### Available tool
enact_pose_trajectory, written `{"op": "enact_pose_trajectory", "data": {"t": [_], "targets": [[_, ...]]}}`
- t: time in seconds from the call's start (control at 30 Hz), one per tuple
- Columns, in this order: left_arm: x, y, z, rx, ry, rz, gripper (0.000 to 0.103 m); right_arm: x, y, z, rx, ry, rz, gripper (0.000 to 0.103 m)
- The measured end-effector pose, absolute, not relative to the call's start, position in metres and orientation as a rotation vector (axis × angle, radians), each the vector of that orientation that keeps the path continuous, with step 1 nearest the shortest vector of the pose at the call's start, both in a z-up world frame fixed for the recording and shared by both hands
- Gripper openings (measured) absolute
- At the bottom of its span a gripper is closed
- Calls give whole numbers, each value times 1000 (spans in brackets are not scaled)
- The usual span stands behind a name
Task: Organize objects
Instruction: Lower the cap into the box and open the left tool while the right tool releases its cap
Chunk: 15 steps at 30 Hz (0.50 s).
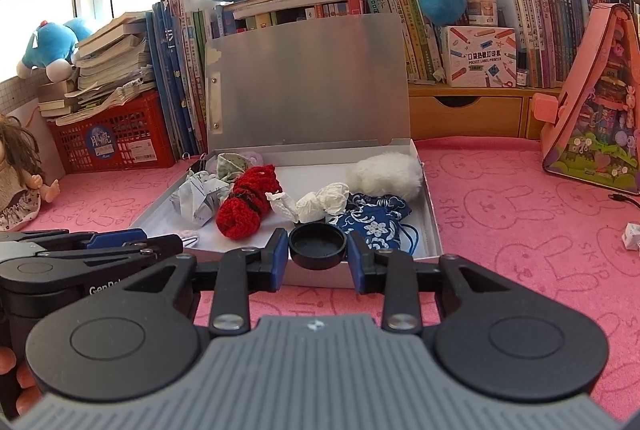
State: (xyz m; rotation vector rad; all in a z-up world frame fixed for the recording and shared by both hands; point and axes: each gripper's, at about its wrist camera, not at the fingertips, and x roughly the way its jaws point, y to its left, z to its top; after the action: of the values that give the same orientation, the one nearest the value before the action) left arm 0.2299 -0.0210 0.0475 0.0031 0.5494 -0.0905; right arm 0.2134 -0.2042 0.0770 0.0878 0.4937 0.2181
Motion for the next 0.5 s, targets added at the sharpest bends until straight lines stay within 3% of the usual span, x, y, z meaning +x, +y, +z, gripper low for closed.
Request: {"op": "enact_pose_trajectory", "data": {"t": [0.5], "targets": [[276,-8,40,-30,530,-107,37,246,-207,71,145,524,265,38]]}}
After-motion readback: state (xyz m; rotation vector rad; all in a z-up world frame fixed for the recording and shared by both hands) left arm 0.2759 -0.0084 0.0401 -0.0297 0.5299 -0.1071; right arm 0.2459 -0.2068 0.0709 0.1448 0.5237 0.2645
